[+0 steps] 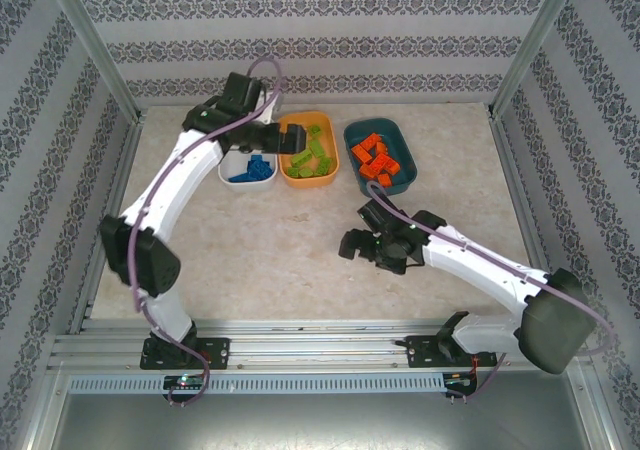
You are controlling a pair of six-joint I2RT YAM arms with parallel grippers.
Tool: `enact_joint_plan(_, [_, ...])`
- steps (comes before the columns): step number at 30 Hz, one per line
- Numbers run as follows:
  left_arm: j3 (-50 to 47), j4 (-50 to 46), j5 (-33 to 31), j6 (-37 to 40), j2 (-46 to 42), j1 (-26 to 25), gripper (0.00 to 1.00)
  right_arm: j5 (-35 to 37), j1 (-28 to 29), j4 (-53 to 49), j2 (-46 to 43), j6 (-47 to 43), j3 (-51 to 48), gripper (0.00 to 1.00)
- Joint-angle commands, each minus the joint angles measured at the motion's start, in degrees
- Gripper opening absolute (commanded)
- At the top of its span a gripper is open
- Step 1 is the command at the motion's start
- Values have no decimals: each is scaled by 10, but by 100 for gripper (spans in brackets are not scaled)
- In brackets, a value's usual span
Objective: Sort the legos into containers by color
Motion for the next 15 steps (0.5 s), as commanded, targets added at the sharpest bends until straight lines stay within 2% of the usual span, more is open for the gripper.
enact_joint_plan(1, [-76,-28,-47,-25,-103,-1,100,28,-13,32,12,-81,41,98])
enact_joint_plan(8, [-233,-39,-131,-57,-309,-1,100,48,-49,99,12,-179,86,98])
enact_joint_plan(15, [-374,21,-213,-74,-502,-1,100,134,-66,187,-39,-386,117,98])
